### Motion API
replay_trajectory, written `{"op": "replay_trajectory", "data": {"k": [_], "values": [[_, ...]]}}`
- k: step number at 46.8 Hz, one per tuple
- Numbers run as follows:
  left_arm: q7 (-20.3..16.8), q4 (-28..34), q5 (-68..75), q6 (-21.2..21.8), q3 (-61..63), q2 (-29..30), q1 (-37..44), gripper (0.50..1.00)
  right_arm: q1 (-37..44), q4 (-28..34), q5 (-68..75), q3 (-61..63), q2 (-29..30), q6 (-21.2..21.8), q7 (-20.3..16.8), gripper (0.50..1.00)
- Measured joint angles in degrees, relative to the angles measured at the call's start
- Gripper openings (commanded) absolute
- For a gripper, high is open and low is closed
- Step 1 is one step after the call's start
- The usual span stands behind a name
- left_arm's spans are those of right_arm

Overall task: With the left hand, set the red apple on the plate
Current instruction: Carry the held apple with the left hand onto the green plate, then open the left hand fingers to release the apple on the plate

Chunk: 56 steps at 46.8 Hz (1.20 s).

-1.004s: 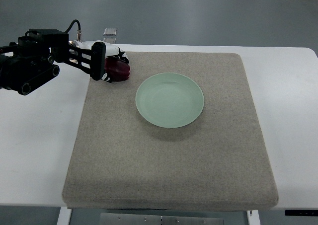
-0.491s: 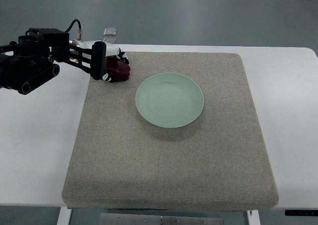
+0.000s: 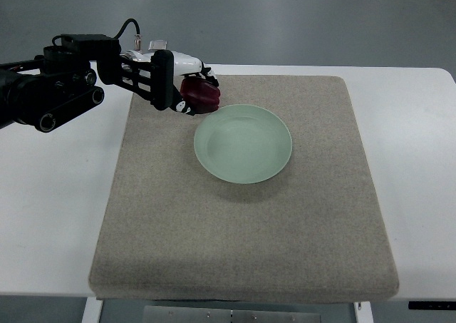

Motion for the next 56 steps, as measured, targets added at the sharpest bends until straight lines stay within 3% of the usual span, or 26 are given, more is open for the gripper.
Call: {"op": "replay_trajectory", "data": {"k": [10, 23, 32, 39, 53, 56], "values": [[0.00, -6.14, 0.03, -0.22, -1.20, 0.27, 0.57, 0.615, 0.00, 0.00, 0.00, 0.00, 0.00, 0.00, 0.00, 0.964], [0.00, -8.82, 0.14, -1.56, -0.47, -0.46, 1.28, 0.628, 0.01, 0.00, 0.00, 0.00, 0.00, 0.00, 0.00, 0.964], [0.00, -8.70, 0.24, -1.79, -0.30, -0.84, 1.39, 0.660, 0.01, 0.01, 0.00, 0.00, 0.00, 0.00, 0.00, 0.964], [0.00, -8.44, 0.16, -1.74, -0.30, -1.80, 2.36, 0.720, 0.02, 0.00, 0.00, 0.00, 0.00, 0.00, 0.00, 0.964], [0.00, -8.07, 0.00, -1.63, -0.35, -2.95, 3.23, 0.739, 0.01, 0.00, 0.00, 0.01, 0.00, 0.00, 0.00, 0.964], [0.00, -8.02, 0.03, -1.62, -0.35, -2.96, 3.31, 0.771, 0.00, 0.00, 0.00, 0.01, 0.00, 0.00, 0.00, 0.964]]}}
